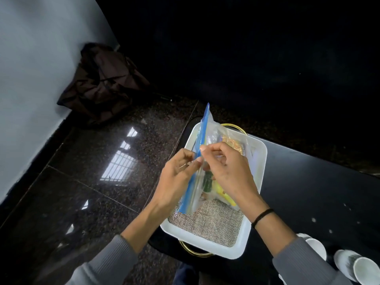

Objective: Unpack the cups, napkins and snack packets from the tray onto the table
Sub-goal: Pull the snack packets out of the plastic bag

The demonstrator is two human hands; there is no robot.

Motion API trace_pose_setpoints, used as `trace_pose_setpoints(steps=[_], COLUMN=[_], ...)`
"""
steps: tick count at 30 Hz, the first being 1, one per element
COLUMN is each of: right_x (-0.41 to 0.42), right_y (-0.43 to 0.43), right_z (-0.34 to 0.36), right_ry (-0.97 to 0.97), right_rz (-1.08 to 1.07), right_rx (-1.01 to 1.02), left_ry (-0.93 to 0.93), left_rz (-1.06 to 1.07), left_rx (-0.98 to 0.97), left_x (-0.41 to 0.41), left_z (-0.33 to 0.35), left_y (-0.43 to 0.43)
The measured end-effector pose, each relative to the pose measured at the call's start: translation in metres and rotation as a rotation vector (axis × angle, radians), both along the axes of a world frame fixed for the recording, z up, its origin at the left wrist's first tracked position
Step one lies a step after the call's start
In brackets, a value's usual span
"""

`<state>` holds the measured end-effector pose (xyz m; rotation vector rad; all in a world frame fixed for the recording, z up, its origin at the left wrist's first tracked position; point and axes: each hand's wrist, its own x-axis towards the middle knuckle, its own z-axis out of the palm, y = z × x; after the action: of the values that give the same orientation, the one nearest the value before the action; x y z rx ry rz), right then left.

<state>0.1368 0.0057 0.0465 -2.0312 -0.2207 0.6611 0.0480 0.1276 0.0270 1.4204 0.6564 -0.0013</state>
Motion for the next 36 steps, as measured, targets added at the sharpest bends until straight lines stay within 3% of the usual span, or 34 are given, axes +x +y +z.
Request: trace_pose_setpoints(steps=[8, 15, 20, 25, 30, 36], right_x=[-0.007, -0.010, -0.010, -0.010, -0.011, -0.005], right_y=[-0.013, -0.028, -0.035, -0.043, -0.055, -0.069], right_z=[0.006, 0.020, 0.032, 0.047, 0.061, 0.085], right_ry=[-0.019, -0.022, -0.109, -0.203, -0.268, -0.434], right_rz=[0.002, 0.040, 0.054, 0.030, 0.032, 0.002], right_rx=[-0.016, -0.033, -0.160, -0.314, -0.382, -0.461], left_ry=[-0.008, 0.023, 0.037, 0.075, 0.175, 0.317], left_rz=[0.116, 0.125, 0.076, 0.091, 0.071, -0.019], left_rx=[-0.193, -0.250, -0.267, -0.143, 0.204, 0.399], left_x=[0.005, 0.008, 0.009, 0.004, -0.005, -0.010], left_z=[0.013, 0.021, 0.037, 0.051, 0.053, 0.058], left_y=[-0.019, -0.021, -0.029, -0.032, -0.016, 0.004])
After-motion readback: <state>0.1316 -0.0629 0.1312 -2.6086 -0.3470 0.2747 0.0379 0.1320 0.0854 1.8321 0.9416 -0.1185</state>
